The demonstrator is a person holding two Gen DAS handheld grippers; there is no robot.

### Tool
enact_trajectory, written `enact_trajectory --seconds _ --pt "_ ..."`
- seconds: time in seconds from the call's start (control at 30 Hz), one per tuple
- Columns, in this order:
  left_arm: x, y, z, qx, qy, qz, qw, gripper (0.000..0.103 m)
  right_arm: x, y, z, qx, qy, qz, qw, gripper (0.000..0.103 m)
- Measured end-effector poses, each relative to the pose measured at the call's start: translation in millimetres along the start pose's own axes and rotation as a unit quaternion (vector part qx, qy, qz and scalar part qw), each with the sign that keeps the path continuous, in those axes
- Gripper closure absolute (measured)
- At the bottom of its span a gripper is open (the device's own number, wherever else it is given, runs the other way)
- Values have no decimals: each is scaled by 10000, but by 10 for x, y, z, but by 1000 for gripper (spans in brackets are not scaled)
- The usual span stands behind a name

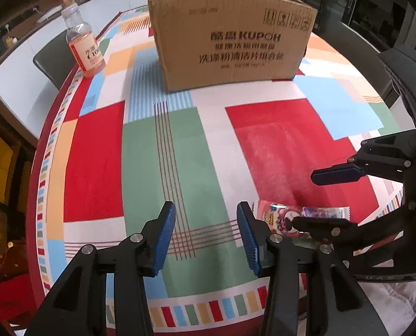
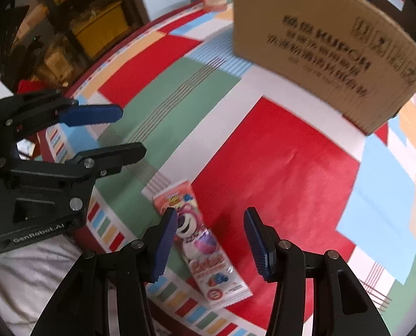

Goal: Organize snacks
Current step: 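Grasp the pink Toy Story candy bar on the table with the right tool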

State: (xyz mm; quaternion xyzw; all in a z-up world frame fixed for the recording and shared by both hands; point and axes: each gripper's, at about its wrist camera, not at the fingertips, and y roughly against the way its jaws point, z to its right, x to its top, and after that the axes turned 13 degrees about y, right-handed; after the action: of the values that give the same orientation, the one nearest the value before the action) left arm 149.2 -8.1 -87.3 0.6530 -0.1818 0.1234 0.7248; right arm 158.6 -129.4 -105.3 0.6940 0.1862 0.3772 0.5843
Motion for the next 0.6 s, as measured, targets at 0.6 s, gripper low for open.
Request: enact_trajectory --seconds 0.6 --pt "-92 -144 -93 28 119 -308 9995 55 24 -276 -199 -122 442 -320 9984 59"
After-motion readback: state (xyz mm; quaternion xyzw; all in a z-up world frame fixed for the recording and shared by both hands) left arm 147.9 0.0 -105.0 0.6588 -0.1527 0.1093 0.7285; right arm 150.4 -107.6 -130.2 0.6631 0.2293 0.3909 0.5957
